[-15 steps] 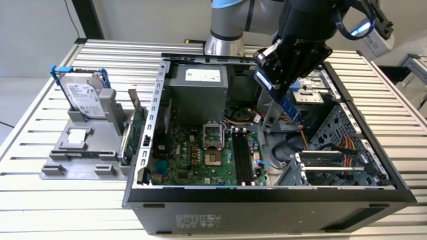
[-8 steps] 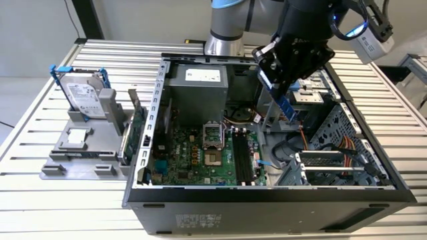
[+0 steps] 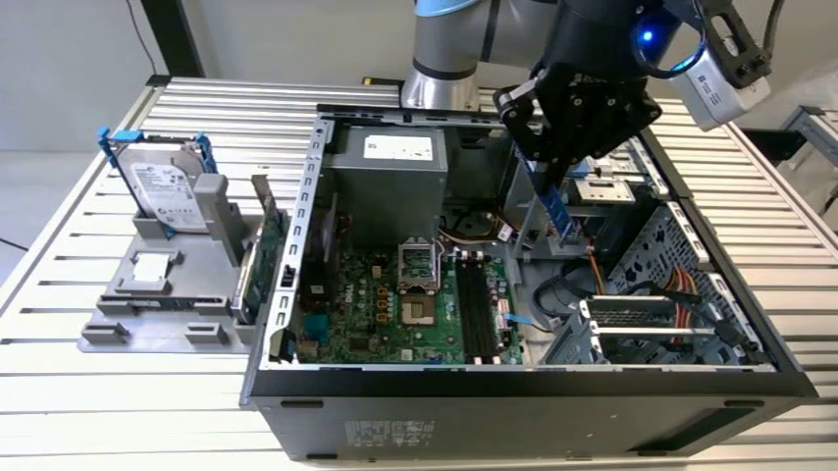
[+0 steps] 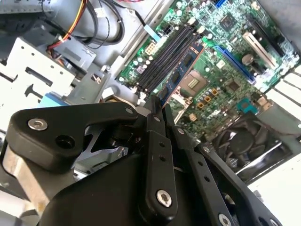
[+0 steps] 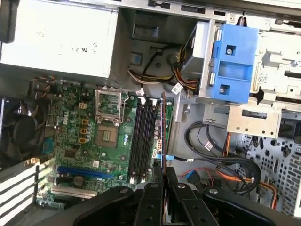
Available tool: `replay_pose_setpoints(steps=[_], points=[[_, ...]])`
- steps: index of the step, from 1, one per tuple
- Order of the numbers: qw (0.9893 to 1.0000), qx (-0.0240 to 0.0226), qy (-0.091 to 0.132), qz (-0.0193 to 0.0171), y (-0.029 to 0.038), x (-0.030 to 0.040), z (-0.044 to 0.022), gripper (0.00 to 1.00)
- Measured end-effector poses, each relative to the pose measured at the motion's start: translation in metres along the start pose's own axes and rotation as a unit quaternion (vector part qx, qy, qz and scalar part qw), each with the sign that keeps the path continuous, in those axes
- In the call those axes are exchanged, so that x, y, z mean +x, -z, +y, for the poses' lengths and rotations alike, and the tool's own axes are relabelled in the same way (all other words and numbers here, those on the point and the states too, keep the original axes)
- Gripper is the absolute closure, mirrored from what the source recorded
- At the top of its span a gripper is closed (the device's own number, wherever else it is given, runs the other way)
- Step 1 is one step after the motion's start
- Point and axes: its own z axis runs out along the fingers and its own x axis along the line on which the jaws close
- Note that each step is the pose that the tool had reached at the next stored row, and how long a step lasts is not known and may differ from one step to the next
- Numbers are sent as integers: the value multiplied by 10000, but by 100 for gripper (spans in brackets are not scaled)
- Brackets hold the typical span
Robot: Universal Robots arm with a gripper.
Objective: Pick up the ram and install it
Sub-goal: 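Insert the ram into the slot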
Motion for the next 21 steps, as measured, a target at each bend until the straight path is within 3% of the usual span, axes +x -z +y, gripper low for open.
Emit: replay_pose_setpoints(steps=[7,13,21], points=[[9986,-3,-531,-7,0,0,0,100],[9986,-3,-537,-8,0,0,0,100],[9986,-3,-536,-8,-19,-69,-6,100]])
